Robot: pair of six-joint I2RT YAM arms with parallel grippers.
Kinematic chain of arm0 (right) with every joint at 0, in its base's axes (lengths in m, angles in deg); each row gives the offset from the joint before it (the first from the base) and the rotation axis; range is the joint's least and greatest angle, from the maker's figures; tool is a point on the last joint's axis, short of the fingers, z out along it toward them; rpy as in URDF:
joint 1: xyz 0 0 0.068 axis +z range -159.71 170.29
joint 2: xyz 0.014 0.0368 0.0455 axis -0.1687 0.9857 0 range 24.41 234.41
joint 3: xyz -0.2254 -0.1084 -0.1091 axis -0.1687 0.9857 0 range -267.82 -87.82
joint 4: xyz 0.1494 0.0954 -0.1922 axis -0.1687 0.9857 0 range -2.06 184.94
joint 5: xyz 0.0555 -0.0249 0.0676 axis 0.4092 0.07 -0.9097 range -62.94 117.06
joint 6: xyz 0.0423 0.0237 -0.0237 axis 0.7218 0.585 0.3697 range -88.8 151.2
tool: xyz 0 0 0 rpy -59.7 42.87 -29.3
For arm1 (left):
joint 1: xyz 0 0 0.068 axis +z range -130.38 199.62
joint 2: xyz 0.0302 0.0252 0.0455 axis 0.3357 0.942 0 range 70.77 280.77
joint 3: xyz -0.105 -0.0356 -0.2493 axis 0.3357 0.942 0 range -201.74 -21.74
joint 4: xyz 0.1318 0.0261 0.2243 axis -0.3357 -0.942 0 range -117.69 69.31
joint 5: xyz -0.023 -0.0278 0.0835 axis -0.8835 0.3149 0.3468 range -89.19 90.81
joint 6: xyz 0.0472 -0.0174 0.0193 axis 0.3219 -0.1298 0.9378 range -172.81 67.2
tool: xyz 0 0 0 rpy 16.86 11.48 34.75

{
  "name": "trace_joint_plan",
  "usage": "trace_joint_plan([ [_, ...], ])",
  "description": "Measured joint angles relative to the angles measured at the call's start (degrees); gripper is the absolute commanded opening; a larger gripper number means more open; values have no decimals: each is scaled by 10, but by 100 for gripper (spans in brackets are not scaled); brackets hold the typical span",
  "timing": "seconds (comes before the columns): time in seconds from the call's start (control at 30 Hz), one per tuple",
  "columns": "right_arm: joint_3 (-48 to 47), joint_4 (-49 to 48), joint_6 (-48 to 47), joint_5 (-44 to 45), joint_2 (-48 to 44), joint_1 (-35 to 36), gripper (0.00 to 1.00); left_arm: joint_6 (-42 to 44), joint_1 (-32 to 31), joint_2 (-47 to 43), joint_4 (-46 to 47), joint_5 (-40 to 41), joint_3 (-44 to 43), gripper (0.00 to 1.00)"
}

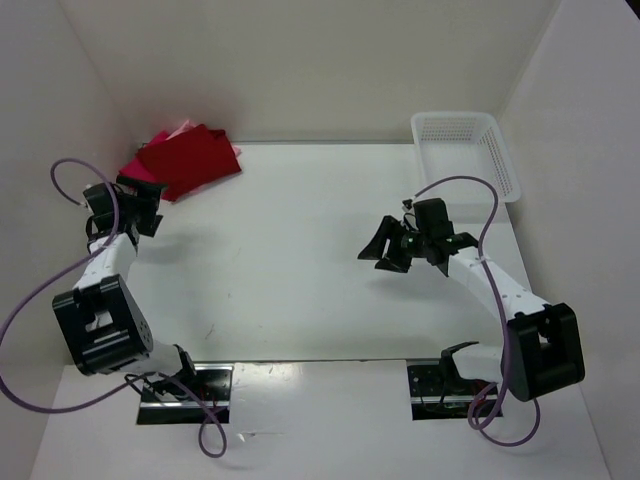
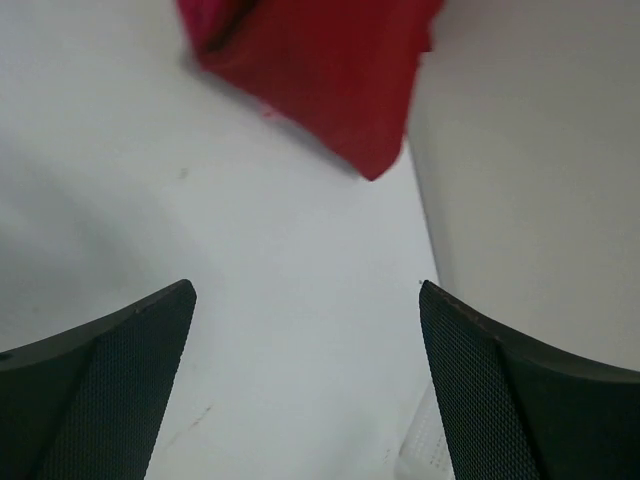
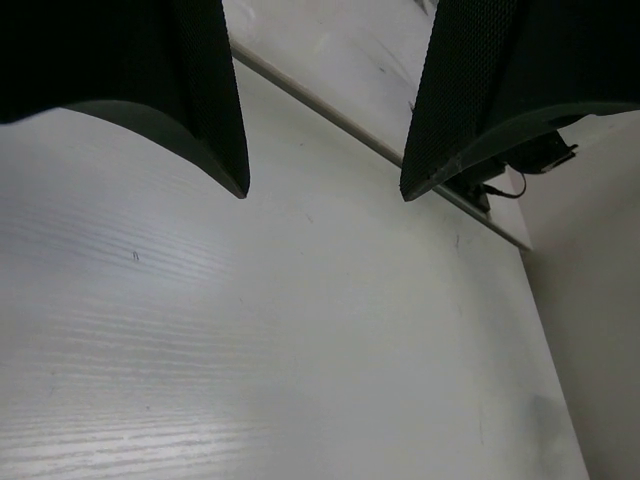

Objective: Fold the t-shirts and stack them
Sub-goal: Put the neatly folded tshirt into the corner of the board with the left arm

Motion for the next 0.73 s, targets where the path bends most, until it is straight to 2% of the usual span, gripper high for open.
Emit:
trace_joint_plan([
  [0.07,8,0,-2,-2,0,0,70,7,-9,-38,10,4,0,99],
  [0.1,10,2,-2,-2,0,0,74,17,-17,-53,10,6,0,99],
  [0.13,10,1,-2,-3,0,0,99,23,-28,-63,9,6,0,99],
  [0.33,10,-1,-8,8,0,0,100,99,-136,-70,-39,-17,16,99],
  [0.57,10,-1,-8,14,8,0,100,174,-353,-29,-99,-60,21,99],
  [0.63,10,-1,-7,15,9,0,100,183,-381,-21,-109,-73,27,99],
  [0.73,10,-2,-7,17,8,0,100,187,-385,-19,-119,-85,33,99],
])
